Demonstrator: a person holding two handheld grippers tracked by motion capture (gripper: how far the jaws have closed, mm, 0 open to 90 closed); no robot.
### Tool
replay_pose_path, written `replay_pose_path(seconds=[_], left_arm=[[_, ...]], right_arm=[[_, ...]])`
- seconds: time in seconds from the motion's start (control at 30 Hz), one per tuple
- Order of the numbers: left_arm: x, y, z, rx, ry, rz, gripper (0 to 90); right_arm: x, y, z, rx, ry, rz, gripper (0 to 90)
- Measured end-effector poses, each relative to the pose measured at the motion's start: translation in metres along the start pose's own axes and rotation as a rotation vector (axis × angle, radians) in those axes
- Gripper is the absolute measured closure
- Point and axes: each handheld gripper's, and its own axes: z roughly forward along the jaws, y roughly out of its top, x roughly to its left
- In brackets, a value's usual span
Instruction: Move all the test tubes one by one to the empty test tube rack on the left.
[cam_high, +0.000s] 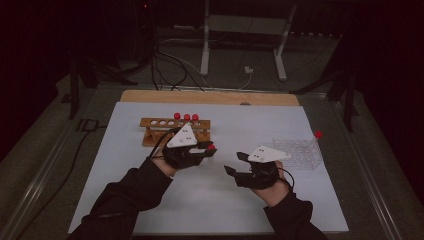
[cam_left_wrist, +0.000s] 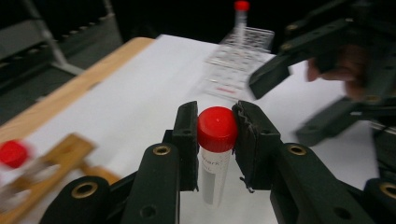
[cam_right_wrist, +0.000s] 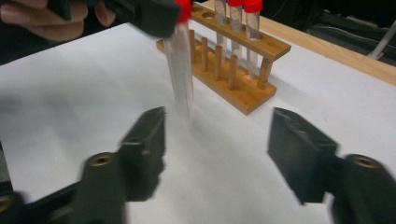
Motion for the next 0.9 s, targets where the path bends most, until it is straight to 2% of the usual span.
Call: replay_pose_path(seconds=[0.03,0.07,0.13,0.17,0.33,0.37,0.4,0.5,0.53,0.6,0.9], left_arm=[[0.006,-0.001,-0.007,-0.003,0.033,-0.008,71.9],[0.006,-0.001,-0.007,-0.003,0.033,-0.008,71.9],[0.017,-0.002,-0.018,0.005,0.085,-0.015,71.9],[0.017,-0.002,-0.018,0.005,0.085,-0.015,71.9],[0.036,-0.005,-0.033,0.013,0.158,-0.034,71.9],[0.044,-0.006,-0.039,0.011,0.185,-0.047,71.9],[0.044,-0.006,-0.039,0.011,0.185,-0.047,71.9],[0.055,-0.006,-0.046,0.018,0.224,-0.055,72.0],[0.061,-0.006,-0.05,0.02,0.248,-0.06,71.9],[0.064,-0.006,-0.052,0.017,0.258,-0.066,71.9],[0.092,-0.004,-0.063,-0.022,0.386,-0.115,71.9]], right_arm=[[0.0,0.0,0.0,-0.002,0.0,0.0,30.6],[0.0,0.001,0.0,-0.004,-0.001,0.003,26.9],[0.0,0.002,0.0,-0.007,-0.003,0.011,21.2],[0.0,0.002,0.0,-0.009,-0.006,0.013,18.3],[0.0,0.002,0.0,-0.016,-0.016,0.032,9.2],[-0.001,0.002,0.0,-0.017,-0.013,0.031,7.0],[-0.001,0.002,-0.001,-0.018,-0.011,0.031,4.7],[-0.002,0.002,-0.001,-0.021,0.006,0.033,1.7],[-0.002,0.002,-0.002,-0.024,0.007,0.031,1.7],[-0.003,0.002,-0.003,-0.026,0.023,0.033,1.7],[-0.004,0.002,-0.005,-0.042,0.034,0.037,0.0]])
